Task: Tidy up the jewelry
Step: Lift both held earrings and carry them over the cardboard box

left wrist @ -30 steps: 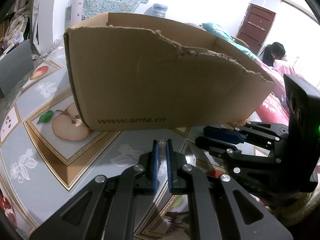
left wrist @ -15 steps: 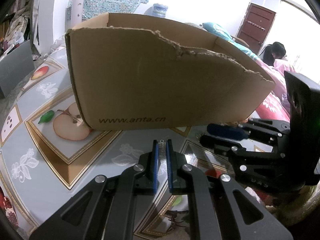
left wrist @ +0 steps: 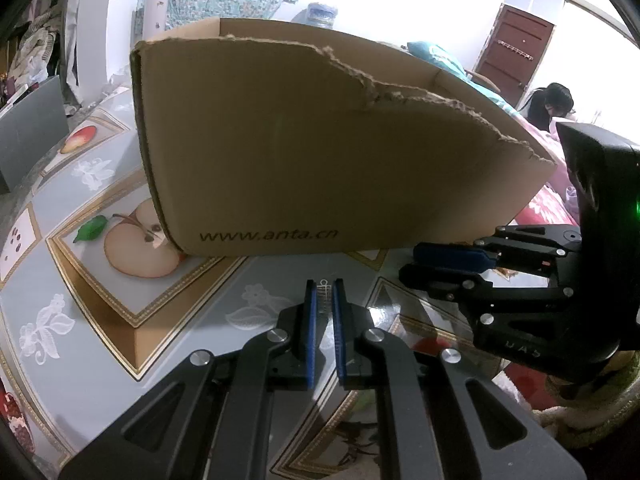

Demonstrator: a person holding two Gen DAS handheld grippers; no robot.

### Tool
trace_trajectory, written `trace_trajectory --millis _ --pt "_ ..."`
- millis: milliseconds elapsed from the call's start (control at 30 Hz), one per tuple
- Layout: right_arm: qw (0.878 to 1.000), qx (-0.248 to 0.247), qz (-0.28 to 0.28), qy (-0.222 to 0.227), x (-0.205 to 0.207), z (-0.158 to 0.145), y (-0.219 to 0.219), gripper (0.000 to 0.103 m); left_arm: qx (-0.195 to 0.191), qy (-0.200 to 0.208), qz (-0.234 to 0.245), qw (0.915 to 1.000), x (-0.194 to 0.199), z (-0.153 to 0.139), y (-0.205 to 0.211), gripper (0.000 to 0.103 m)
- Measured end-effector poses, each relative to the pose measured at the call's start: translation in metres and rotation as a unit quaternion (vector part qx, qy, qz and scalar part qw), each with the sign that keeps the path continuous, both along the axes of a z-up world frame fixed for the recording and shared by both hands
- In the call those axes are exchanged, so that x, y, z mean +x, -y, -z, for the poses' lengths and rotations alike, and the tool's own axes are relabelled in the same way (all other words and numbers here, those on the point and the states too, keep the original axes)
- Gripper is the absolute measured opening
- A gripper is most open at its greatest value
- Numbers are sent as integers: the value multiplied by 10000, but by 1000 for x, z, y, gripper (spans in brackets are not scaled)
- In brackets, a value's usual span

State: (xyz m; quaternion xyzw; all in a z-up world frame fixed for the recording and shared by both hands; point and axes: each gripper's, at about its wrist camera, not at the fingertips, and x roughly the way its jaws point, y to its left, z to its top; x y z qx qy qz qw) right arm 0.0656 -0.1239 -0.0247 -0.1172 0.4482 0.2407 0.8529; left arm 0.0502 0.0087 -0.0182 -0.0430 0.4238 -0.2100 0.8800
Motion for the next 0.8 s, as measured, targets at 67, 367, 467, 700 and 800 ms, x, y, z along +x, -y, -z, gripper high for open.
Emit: trace_trajectory --millis 67,367,467,700,800 --pt "10000 40 14 -23 1 0 1 18 -1 -1 3 10000 0 0 0 7" --pt "9998 141 50 -103 5 -2 9 0 -12 14 -3 10000 2 1 -1 7" --pt "9996 235 47 -150 5 -4 13 1 -12 15 -2 10000 2 1 -1 7" --pt "9996 143 -172 -178 7 -9 19 22 -23 23 3 10000 2 1 -1 7" --pt "9986 20 -470 -236 9 -8 17 26 -31 44 13 10000 1 1 -2 7"
